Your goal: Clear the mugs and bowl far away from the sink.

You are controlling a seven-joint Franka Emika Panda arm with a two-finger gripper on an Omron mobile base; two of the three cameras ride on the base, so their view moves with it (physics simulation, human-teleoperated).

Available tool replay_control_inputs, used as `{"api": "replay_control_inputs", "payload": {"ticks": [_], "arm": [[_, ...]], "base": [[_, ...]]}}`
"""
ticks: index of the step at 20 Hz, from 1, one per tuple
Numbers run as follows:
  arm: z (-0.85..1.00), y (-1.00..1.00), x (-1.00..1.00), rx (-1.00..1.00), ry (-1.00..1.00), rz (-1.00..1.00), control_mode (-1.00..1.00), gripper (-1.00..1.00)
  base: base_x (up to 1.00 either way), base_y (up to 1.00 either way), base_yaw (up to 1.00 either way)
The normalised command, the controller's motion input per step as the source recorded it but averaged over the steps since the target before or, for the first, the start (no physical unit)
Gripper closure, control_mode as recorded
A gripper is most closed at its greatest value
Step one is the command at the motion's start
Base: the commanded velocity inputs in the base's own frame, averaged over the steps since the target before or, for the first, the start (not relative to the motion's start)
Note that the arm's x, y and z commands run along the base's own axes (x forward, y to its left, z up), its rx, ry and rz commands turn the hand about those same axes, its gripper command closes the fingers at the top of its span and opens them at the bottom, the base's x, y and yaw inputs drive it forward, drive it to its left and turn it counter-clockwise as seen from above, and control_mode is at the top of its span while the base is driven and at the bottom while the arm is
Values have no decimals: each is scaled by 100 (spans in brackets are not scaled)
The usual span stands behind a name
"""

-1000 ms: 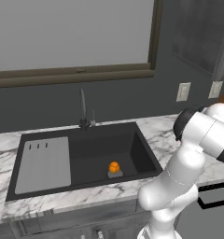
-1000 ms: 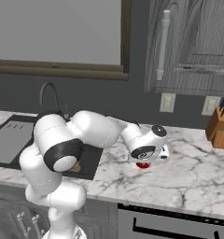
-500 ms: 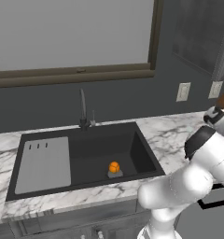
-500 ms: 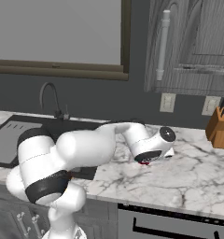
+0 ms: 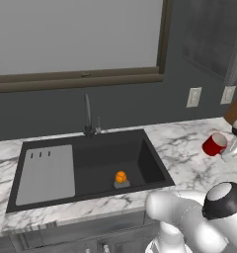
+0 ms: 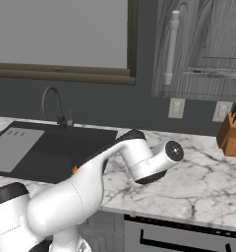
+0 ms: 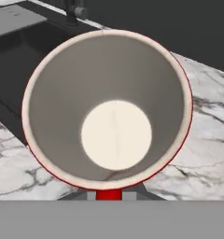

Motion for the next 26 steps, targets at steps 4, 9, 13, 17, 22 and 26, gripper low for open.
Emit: {"api": "replay_control_inputs", "payload": {"ticks": [4,9,13,17,22,26], "arm": [[46,42,-43,-4,-12,22,-100,100],[36,28,-26,-6,-11,19,-100,100],[5,1,-6,-1,-3,3,-100,100],[0,0,0,0,0,0,-100,100],[0,0,0,0,0,0,100,100],[0,0,0,0,0,0,100,100]], "base": [[0,0,0],[0,0,0],[0,0,0],[0,0,0],[0,0,0],[-5,0,0]]}}
